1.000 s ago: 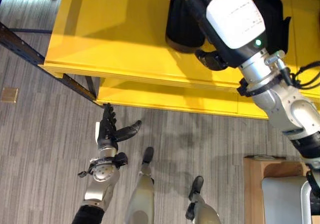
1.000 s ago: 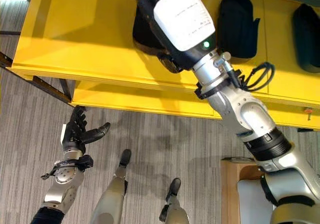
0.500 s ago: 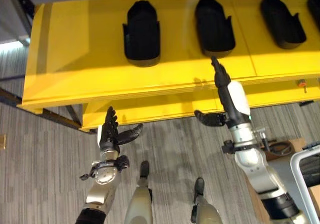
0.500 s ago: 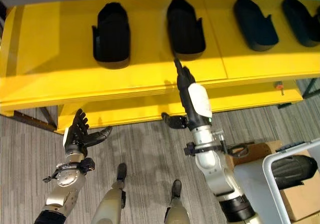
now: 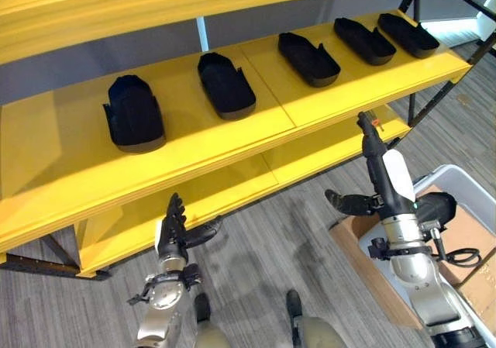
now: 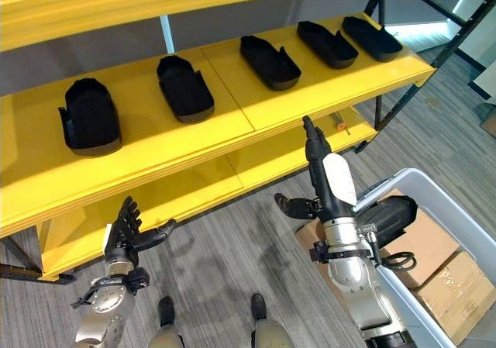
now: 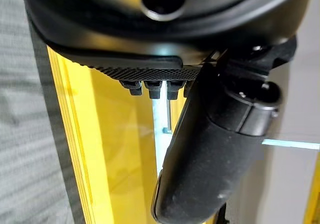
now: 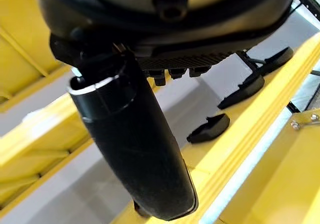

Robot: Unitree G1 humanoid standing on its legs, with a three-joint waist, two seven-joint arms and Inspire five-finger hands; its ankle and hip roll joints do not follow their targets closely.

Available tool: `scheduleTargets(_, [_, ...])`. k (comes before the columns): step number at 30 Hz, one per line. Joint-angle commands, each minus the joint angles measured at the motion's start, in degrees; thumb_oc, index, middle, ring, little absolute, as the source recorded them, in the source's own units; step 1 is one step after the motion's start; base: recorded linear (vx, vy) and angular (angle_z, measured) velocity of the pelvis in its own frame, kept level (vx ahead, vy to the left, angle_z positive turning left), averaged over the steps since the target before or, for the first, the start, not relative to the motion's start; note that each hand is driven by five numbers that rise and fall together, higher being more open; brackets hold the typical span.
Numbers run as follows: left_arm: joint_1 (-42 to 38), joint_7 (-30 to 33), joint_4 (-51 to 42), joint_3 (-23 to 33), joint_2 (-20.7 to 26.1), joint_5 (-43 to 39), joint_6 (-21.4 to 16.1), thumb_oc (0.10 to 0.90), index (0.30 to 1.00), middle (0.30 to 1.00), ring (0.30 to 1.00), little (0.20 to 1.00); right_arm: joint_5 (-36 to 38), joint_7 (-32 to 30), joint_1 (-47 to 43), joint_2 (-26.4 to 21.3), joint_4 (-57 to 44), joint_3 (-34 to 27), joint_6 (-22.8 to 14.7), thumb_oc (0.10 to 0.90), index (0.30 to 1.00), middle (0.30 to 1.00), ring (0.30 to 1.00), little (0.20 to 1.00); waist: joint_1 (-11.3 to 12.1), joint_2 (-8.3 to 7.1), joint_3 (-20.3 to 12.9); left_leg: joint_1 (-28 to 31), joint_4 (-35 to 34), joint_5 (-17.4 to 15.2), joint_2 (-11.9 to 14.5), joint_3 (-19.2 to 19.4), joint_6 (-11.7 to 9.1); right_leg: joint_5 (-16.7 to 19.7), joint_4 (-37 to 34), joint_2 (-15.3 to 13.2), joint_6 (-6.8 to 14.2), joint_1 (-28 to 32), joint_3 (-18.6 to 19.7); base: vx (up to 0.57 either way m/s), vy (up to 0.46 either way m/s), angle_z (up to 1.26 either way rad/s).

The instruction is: Move parts from the plastic box to the shelf.

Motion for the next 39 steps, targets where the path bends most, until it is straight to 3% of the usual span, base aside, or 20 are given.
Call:
scheduleTargets(1, [-4.03,0.19,-2.31,0.74,3.96,2.08,-5.66,0.900,1.000,1.000,1.000,1.000,0.36,-4.47,-5.70,0.33,-5.45,-0.78,-5.56,0.900,1.000,1.000,1.000,1.000,1.66,-4.36,-2.75,-2.19,-0.71,5.89,0.40,-7.52,-6.14,-5.19,0.30,1.21,-1.90,3.68,2.84,-0.07,-0.163,-0.23])
scheduleTargets(3, [-4.28,0.37,-2.65,0.93,4.09,3.24,-5.77,0.900,1.000,1.000,1.000,1.000,1.18,-4.40,-7.80,0.23,-3.61,0.53,-5.61,0.900,1.000,1.000,1.000,1.000,4.16,-5.05,-1.34,-5.05,1.73,4.74,-6.95,-19.51,-4.64,-3.36,-0.81,1.98,-2.22,3.53,5.69,-0.07,-0.164,-0.64])
scheduleTargets(6, [-3.68,-0.07,-2.95,1.22,3.74,3.68,-5.73,0.900,1.000,1.000,1.000,1.000,2.76,-2.80,-8.74,0.16,-2.77,1.06,-5.72,0.900,1.000,1.000,1.000,1.000,4.52,-5.70,-2.11,-5.33,3.22,0.51,-15.40,-21.59,-3.26,-1.05,-4.32,1.97,-2.29,4.92,7.25,0.05,-0.102,-0.72])
scheduleTargets(7, [-3.62,-0.08,-2.98,1.22,3.74,3.70,-5.73,0.900,1.000,1.000,1.000,1.000,2.81,-2.74,-8.70,0.15,-2.80,1.04,-5.71,0.900,1.000,1.000,1.000,1.000,4.55,-5.82,-2.11,-5.32,3.49,0.32,-15.62,-21.47,-3.09,-0.98,-4.69,1.75,-2.19,5.20,7.35,0.09,-0.014,-0.25])
scheduleTargets(8, [-3.31,-0.14,-3.24,0.98,3.56,3.87,-5.75,0.900,1.000,1.000,1.000,1.000,3.62,-2.04,-8.71,0.53,-2.68,1.17,-5.71,0.900,1.000,1.000,1.000,1.000,5.03,-5.41,-2.51,-5.51,3.39,-0.37,-20.87,-21.62,-1.64,-0.21,-6.31,1.90,-2.18,5.75,7.50,0.07,-0.021,-0.31])
scheduleTargets(9, [-3.36,-0.16,-3.61,0.82,3.52,4.14,-5.88,0.900,1.000,1.000,1.000,1.000,3.46,-2.08,-9.12,0.85,-2.28,1.68,-5.67,0.900,1.000,1.000,1.000,1.000,5.37,-5.20,-2.51,-6.11,3.72,-0.31,-23.99,-21.97,-0.88,0.35,-7.09,2.40,-2.11,5.62,7.63,0.04,-0.033,-0.63])
scheduleTargets(11, [-3.37,-0.28,-4.17,0.71,3.68,4.27,-5.87,0.900,1.000,1.000,1.000,1.000,2.98,-2.18,-10.64,1.12,-1.38,2.74,-5.17,0.900,1.000,1.000,1.000,1.000,6.04,-4.71,-2.33,-7.17,4.62,-0.20,-28.04,-23.37,-0.02,1.34,-7.87,3.81,-2.03,5.07,9.29,-0.04,-0.014,-0.66])
scheduleTargets(12, [-3.38,-0.22,-4.56,0.67,3.91,4.20,-5.96,0.900,1.000,1.000,1.000,1.000,2.51,-2.18,-11.74,1.30,-0.92,3.50,-4.98,0.900,1.000,1.000,1.000,1.000,6.56,-4.51,-2.22,-7.06,4.73,-0.12,-30.26,-26.03,0.26,2.23,-8.01,4.89,-1.84,4.41,10.98,-0.04,0.006,-0.56])
scheduleTargets(13, [-3.41,-0.22,-4.54,0.75,3.92,4.19,-5.97,0.900,1.000,1.000,1.000,1.000,2.45,-2.24,-11.93,1.34,-0.79,3.62,-4.98,0.900,1.000,1.000,1.000,1.000,6.71,-4.54,-2.20,-7.11,4.85,-0.26,-30.22,-25.82,0.36,2.29,-8.07,4.90,-1.80,4.42,11.23,-0.03,0.036,-0.56])
scheduleTargets(14, [-3.55,-0.37,-4.39,0.53,4.03,3.91,-6.21,0.900,1.000,1.000,1.000,1.000,2.46,-1.87,-13.05,1.62,-0.54,4.19,-5.01,0.900,1.000,1.000,1.000,1.000,6.43,-4.40,-2.44,-6.12,4.62,-0.85,-30.07,-27.20,0.66,2.80,-8.99,5.99,-1.48,4.13,13.96,0.03,0.073,-0.79])
scheduleTargets(18, [-6.50,-0.01,-2.96,-1.66,3.59,4.05,-6.48,0.900,1.000,1.000,1.000,1.000,3.59,-1.50,-11.62,2.35,-0.96,2.80,-4.70,0.900,1.000,1.000,1.000,1.000,4.52,-4.51,-3.22,-5.52,4.10,-1.55,-28.89,-23.97,0.77,3.28,-10.85,4.25,-1.12,4.91,13.68,0.05,0.116,-0.43])
scheduleTargets(20, [-7.24,0.65,-2.86,-2.08,3.72,4.10,-6.59,0.900,1.000,1.000,1.000,1.000,3.43,-1.69,-12.09,2.77,-0.88,3.30,-4.55,0.900,1.000,1.000,1.000,1.000,4.13,-4.74,-3.46,-5.54,4.60,-2.62,-29.40,-23.97,1.63,3.16,-10.24,4.10,-0.61,4.70,15.38,0.04,0.115,-0.03])
scheduleTargets(25, [-8.12,1.35,-2.87,-2.56,4.12,4.10,-6.72,0.900,1.000,1.000,1.000,1.000,2.92,-1.33,-13.06,3.38,-0.57,4.26,-3.88,0.900,1.000,1.000,1.000,1.000,3.09,-5.00,-2.96,-5.96,7.65,-5.53,-29.08,-19.96,3.32,2.67,-6.65,4.29,0.36,3.18,20.37,0.03,0.124,-0.50])
scheduleTargets(27, [-8.10,1.86,-2.93,-2.21,4.68,3.95,-6.79,0.900,1.000,1.000,1.000,1.000,2.34,-1.31,-14.10,4.06,-0.28,5.22,-3.49,0.900,1.000,1.000,1.000,1.000,4.07,-4.88,-1.97,-6.55,9.96,-7.89,-28.08,-16.85,4.41,0.61,-2.01,4.67,1.14,1.36,21.49,0.00,0.148,-0.77])
scheduleTargets(28, [-8.06,1.97,-2.99,-1.93,4.98,4.06,-6.72,0.900,1.000,1.000,1.000,1.000,1.96,-1.25,-14.49,4.32,-0.26,5.48,-3.34,0.900,1.000,1.000,1.000,1.000,4.74,-4.77,-1.60,-6.52,10.39,-8.78,-27.31,-15.51,4.71,-0.13,0.57,4.15,1.64,0.39,20.10,0.01,0.061,-1.41])
scheduleTargets(31, [-7.85,2.70,-3.20,-0.88,5.66,3.68,-6.49,0.900,1.000,1.000,1.000,1.000,0.31,-1.27,-16.29,5.64,0.43,6.85,-2.66,0.900,1.000,1.000,1.000,1.000,6.67,-3.97,-0.05,-4.17,9.60,-10.63,-23.75,-11.13,4.22,1.92,3.55,-4.87,3.74,-3.54,4.42,0.02,-0.020,-1.61])
scheduleTargets(32, [-7.68,2.80,-3.00,-0.55,5.62,3.64,-6.52,0.900,1.000,1.000,1.000,1.000,0.08,-1.39,-17.00,5.78,1.19,7.30,-2.53,0.900,1.000,1.000,1.000,1.000,6.43,-3.78,0.07,-3.20,9.08,-11.03,-23.14,-10.06,4.12,3.01,2.60,-6.47,3.70,-4.41,1.85,0.05,0.026,-0.87])
scheduleTargets(33, [-7.04,2.77,-2.77,0.20,5.39,3.19,-6.60,0.900,1.000,1.000,1.000,1.000,-0.11,-1.14,-18.72,5.70,1.95,8.32,-2.42,0.900,1.000,1.000,1.000,1.000,5.46,-3.44,0.95,-0.90,7.39,-11.33,-22.58,-7.98,4.24,6.92,-0.27,-8.72,4.41,-7.41,-0.10,0.07,0.034,-0.91])
scheduleTargets(36, [-7.43,3.22,-2.58,0.02,5.04,3.48,-6.98,0.900,1.000,1.000,1.000,1.000,-0.90,-1.22,-20.77,5.28,2.25,9.01,-2.01,0.900,1.000,1.000,1.000,1.000,3.92,-2.51,2.26,1.70,5.04,-11.73,-22.28,-5.73,4.24,12.62,-4.80,-11.32,6.34,-13.52,-0.96,0.10,0.005,-0.96])
scheduleTargets(39, [-9.03,2.97,-2.02,-1.12,3.92,3.28,-7.21,0.900,1.000,1.000,1.000,1.000,-2.04,-1.81,-19.37,4.28,1.88,6.88,-1.48,0.900,1.000,1.000,1.000,1.000,3.05,-4.21,1.67,4.82,2.43,-13.25,-22.56,-3.95,2.51,16.43,-11.71,-13.87,7.91,-10.20,-5.44,0.28,-0.260,-0.20])
